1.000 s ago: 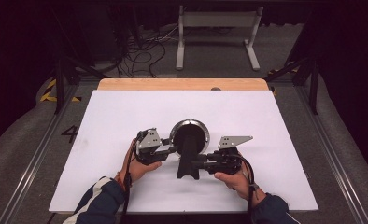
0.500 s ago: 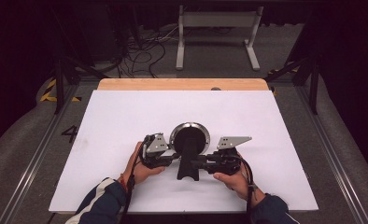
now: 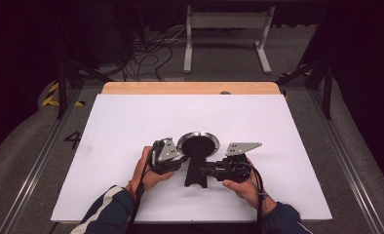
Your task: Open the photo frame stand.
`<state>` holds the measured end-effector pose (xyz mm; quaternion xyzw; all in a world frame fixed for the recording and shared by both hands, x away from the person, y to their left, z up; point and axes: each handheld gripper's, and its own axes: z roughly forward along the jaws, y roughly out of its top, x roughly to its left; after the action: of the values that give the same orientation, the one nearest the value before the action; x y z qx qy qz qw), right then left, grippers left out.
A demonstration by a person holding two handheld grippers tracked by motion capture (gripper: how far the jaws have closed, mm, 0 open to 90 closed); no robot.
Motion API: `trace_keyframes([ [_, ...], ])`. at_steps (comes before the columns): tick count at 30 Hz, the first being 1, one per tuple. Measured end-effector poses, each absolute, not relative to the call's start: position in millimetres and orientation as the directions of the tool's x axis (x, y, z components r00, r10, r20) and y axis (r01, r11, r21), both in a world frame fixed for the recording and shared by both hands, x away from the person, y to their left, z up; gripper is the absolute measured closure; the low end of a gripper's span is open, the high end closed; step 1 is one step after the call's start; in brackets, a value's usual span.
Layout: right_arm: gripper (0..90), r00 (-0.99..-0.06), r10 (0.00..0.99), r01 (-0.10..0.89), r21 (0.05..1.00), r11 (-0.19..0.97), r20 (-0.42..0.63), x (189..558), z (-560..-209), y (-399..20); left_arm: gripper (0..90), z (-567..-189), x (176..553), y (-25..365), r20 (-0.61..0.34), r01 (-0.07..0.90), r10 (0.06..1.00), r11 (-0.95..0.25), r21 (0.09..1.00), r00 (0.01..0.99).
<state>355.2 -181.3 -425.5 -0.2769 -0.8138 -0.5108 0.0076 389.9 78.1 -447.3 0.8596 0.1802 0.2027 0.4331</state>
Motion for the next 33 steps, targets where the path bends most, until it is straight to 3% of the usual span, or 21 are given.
trace_keyframes([
  [8,76.3,-0.821,0.506,0.473,0.810,0.346,0.264,357.7,-431.6,-180.3,68.6,-449.6,392.8,77.8,0.210,0.137,0.502,-0.568,0.811,0.839],
  [18,76.5,-0.821,0.506,0.478,0.802,0.359,0.263,360.0,-436.9,-179.4,70.3,-451.3,394.0,79.0,0.211,0.151,0.519,-0.569,0.808,0.828],
  [33,77.5,-0.827,0.525,0.441,0.812,0.381,0.203,355.5,-433.3,-179.2,71.6,-448.7,395.3,88.6,0.136,0.175,0.508,-0.516,0.838,0.850],
])
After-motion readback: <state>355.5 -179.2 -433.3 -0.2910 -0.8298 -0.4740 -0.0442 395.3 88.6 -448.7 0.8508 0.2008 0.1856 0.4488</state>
